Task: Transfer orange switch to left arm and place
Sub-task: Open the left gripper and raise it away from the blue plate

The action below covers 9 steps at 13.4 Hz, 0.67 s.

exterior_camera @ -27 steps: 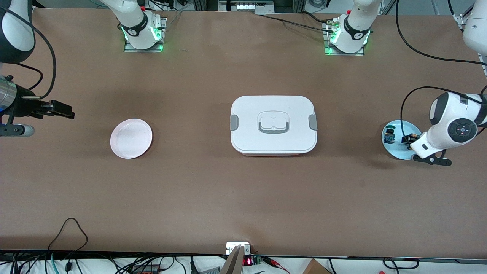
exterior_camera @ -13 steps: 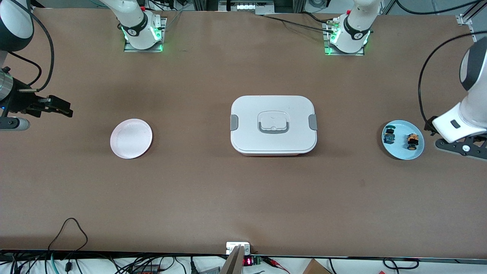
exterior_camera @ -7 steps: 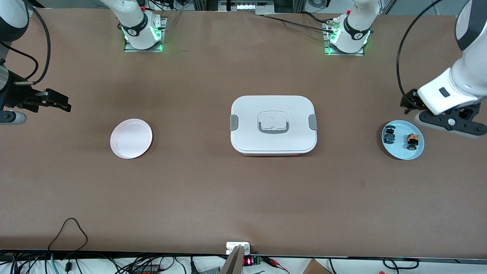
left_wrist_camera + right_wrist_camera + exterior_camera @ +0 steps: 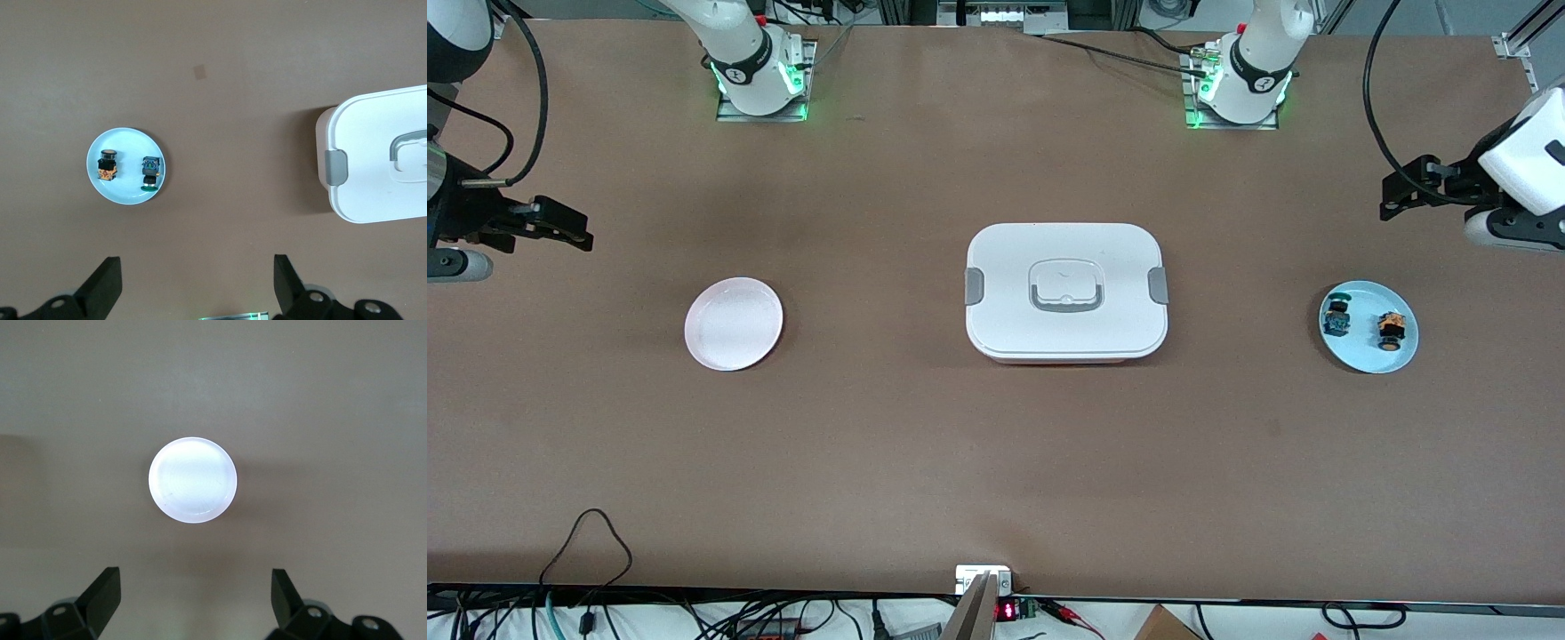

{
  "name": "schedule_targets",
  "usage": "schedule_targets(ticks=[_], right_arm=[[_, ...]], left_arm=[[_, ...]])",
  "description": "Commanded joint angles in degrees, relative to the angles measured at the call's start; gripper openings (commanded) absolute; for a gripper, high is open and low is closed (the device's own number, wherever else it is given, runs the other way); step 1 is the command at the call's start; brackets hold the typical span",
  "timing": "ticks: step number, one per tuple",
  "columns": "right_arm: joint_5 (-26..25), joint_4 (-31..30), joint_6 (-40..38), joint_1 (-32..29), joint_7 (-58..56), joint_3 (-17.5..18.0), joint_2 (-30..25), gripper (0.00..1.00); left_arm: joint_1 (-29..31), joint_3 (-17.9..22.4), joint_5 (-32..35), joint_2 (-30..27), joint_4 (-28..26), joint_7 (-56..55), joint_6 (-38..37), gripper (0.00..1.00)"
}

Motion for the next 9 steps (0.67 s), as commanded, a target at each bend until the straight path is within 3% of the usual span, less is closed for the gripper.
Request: schedule_targets(ticks=[1,3,9], right_arm=[[-1.1,0.3,-2.0,0.1,0.9,0.1,-0.6,1.0],[-0.7,-0.1,-1.5,0.1,1.0,0.0,-0.6,1.0],[-0.4,0.0,-1.3,0.1,1.0,0.2,-0.6,1.0]], left_arm=[[-1.4,1.5,-1.1,-4.9,-10.0,-1.0,6.2,1.0],[-1.1,1.5,-1.1,-5.7,-12.5,-1.0,8.1,1.0],[-0.1,1.4,-0.9,-5.4,-12.0,-3.4,8.1,1.0]])
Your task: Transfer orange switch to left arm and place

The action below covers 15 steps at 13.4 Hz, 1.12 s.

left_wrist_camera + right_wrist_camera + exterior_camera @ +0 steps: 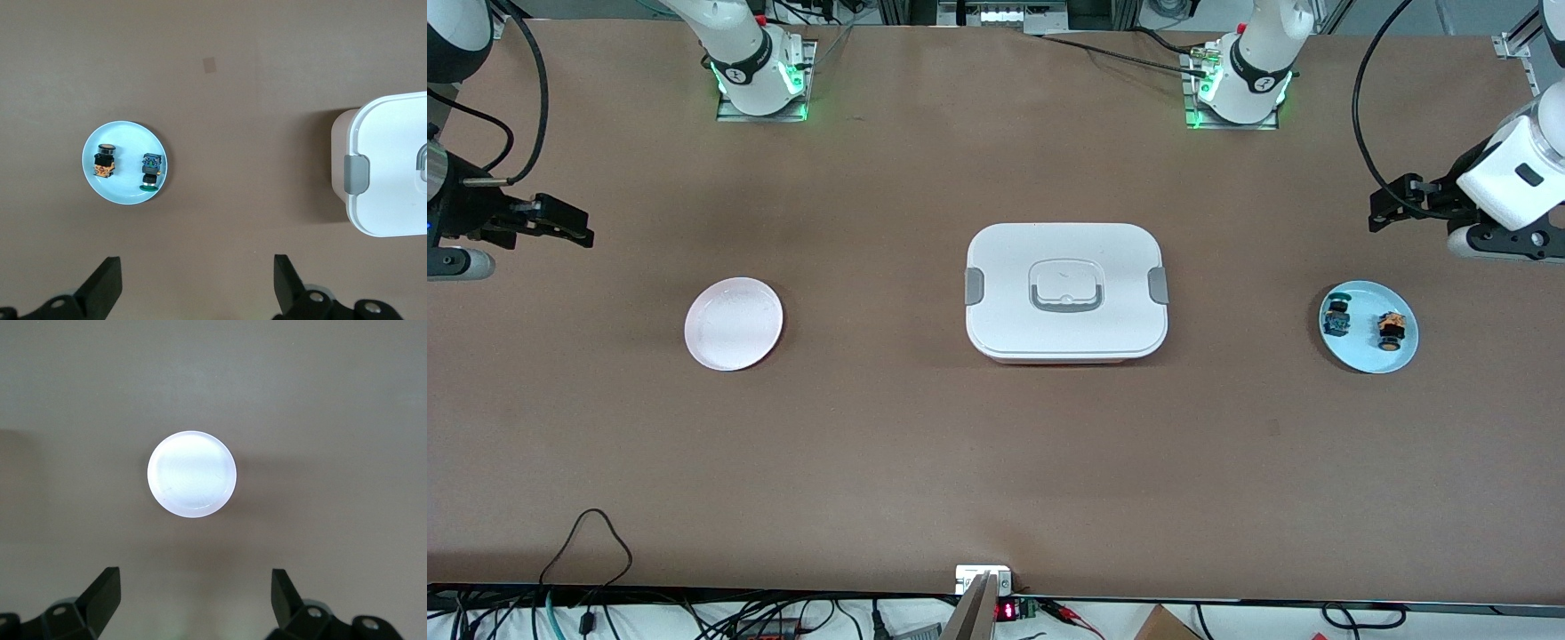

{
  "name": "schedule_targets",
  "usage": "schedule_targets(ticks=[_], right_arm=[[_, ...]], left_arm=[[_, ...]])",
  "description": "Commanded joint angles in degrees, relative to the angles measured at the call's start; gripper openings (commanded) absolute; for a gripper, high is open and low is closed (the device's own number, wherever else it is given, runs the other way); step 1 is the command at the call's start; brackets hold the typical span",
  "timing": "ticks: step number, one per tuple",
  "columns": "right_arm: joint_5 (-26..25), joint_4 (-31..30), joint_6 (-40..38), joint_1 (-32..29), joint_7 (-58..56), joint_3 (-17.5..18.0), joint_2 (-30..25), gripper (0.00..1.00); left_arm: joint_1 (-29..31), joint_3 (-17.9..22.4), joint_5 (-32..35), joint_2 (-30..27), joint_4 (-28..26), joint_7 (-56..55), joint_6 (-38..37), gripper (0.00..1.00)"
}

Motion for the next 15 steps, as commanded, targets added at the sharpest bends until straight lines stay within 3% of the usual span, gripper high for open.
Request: schedule_targets(ticks=[1,15], right_arm=[[-0.4,0.0,-0.7,0.2,0.8,0.3,-0.7,1.0],[-0.5,0.1,-1.3,-0.2,-0.2,-0.3,-0.7,1.0]], left_arm=[[0.0,0.2,-0.9,-1.5,-1.4,-1.8,0.9,1.0],[1.0,-0.3,-0.6,1.8,3.5,-1.3,-2.0,1.0]])
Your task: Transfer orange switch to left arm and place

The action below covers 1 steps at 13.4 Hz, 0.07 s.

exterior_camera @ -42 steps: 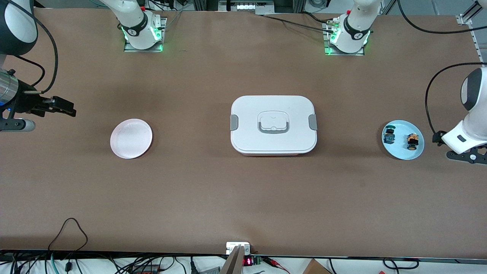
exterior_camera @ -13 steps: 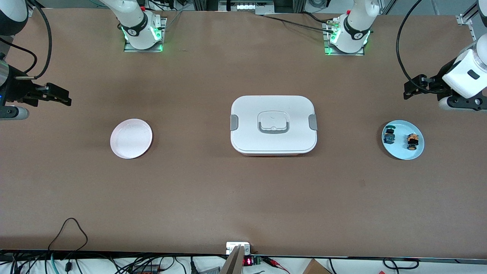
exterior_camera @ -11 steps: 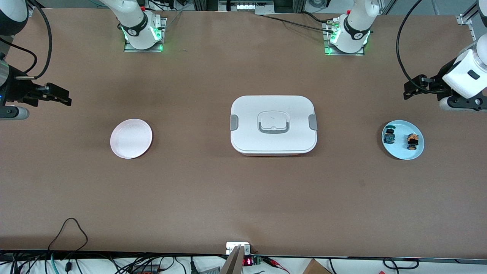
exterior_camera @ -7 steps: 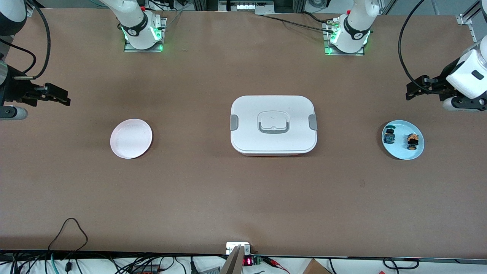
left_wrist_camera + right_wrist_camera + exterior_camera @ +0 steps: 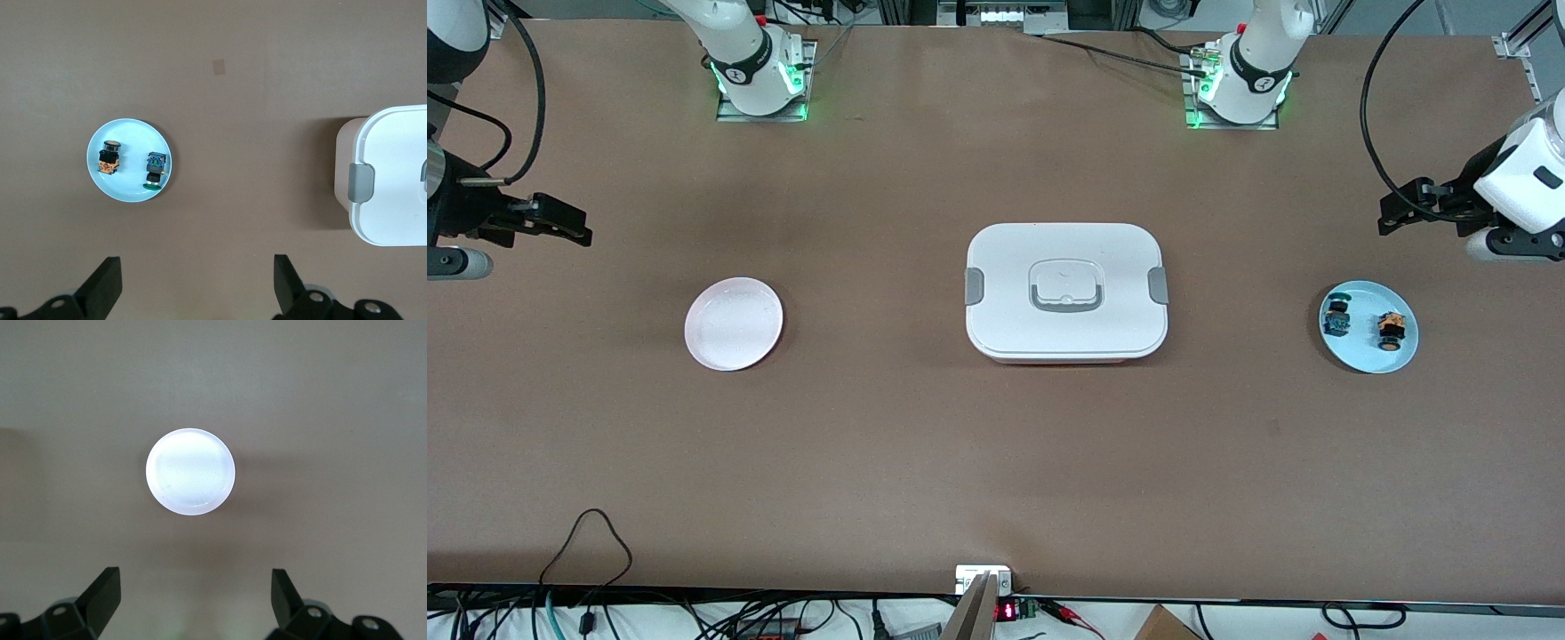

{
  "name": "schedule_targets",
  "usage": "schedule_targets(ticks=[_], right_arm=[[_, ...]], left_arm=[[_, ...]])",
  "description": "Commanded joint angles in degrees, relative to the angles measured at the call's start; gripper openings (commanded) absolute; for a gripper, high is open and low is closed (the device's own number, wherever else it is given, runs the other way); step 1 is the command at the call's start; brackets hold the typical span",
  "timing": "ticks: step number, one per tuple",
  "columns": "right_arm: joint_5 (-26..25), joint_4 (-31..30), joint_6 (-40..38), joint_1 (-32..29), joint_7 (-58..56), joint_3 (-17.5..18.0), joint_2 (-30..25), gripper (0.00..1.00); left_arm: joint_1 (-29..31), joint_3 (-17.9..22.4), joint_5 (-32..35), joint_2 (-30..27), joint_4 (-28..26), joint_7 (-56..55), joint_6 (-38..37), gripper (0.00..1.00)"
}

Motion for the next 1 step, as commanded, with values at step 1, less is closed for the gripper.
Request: schedule_targets(ticks=[1], right_arm=[[-0.6,0.1,-0.9,-0.1,-0.2,-0.1,-0.6,1.0]], left_arm=[[0.1,-0.2,-0.5,1.4,2.8,0.0,-1.8,1.0]])
